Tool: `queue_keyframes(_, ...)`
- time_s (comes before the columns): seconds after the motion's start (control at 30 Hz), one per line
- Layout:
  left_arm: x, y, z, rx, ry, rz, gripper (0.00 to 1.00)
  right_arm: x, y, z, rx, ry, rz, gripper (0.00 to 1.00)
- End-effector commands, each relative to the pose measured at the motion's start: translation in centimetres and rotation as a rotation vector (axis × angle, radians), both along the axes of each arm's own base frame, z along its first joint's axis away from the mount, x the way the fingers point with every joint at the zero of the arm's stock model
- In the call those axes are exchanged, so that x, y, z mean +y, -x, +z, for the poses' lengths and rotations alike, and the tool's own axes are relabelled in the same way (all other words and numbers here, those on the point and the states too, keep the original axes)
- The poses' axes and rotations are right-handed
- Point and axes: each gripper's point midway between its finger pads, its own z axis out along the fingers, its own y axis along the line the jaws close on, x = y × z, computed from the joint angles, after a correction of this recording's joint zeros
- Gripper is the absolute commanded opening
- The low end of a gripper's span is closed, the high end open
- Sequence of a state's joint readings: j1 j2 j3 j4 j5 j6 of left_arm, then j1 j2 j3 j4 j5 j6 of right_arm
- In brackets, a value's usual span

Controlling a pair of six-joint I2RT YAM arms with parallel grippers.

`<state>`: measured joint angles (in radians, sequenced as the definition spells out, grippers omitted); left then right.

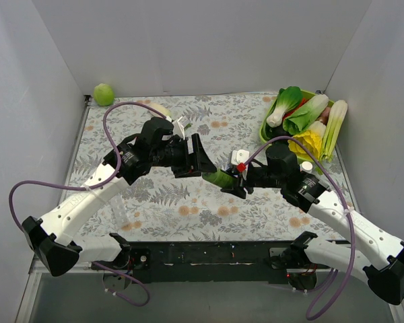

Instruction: Sort the pills into containers

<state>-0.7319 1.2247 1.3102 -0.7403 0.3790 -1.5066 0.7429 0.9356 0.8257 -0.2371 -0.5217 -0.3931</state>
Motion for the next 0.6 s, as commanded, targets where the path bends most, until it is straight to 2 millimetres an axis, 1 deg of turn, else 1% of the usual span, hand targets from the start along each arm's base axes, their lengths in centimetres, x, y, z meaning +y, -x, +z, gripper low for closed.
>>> queue_keyframes(0.0, -0.7, 1.3, 1.2, 0.000, 0.042, -0.071, 0.64, 0.8, -0.7, 3.7, -0.081, -0.071, 0.002, 0.01)
queue_keyframes(0.07, -0.9, 1.7, 1.0, 0.010, 0.049, -0.102, 0.61, 0.9, -0.6, 3.7, -0.074, -0.073, 0.006, 0.01)
queue_keyframes(0.1, -1.0, 1.9, 0.8, 0.015, 0.052, -0.115, 0.55, 0.9, -0.7, 3.7, -0.068, -0.076, 0.004, 0.01)
queue_keyframes(0.2, -1.2, 2.6, 0.4, 0.016, 0.065, -0.173, 0.48, 1.1, -0.4, 4.0, -0.056, -0.088, 0.014, 0.01)
queue_keyframes(0.23, -1.2, 2.7, 0.3, 0.011, 0.063, -0.182, 0.40, 1.2, -0.2, 4.1, -0.049, -0.093, 0.025, 0.01)
queue_keyframes(0.3, -1.1, 2.8, 0.2, -0.027, 0.059, -0.218, 0.34, 1.3, 0.3, 4.5, -0.038, -0.105, 0.046, 0.01)
queue_keyframes(0.33, -1.2, 2.9, 0.3, -0.043, 0.059, -0.236, 0.30, 1.4, 0.8, 4.6, -0.020, -0.115, 0.071, 0.01)
queue_keyframes(0.4, -1.1, 3.2, 0.0, -0.096, 0.046, -0.306, 0.28, 1.6, 1.7, 5.1, 0.002, -0.133, 0.108, 0.01)
queue_keyframes(0.43, -1.2, 3.4, 0.3, -0.117, 0.047, -0.337, 0.28, 1.8, 2.6, 5.4, 0.030, -0.150, 0.152, 0.01)
queue_keyframes(0.5, -1.0, 3.8, 0.2, -0.160, 0.040, -0.403, 0.27, 1.9, 3.7, 5.7, 0.063, -0.167, 0.200, 0.01)
queue_keyframes(0.53, -0.9, 3.8, 0.3, -0.231, 0.029, -0.451, 0.27, 2.0, 4.3, 5.8, 0.083, -0.177, 0.227, 0.01)
queue_keyframes(0.57, -0.7, 3.9, 0.3, -0.258, 0.020, -0.472, 0.27, 2.0, 5.4, 6.1, 0.127, -0.195, 0.279, 0.01)
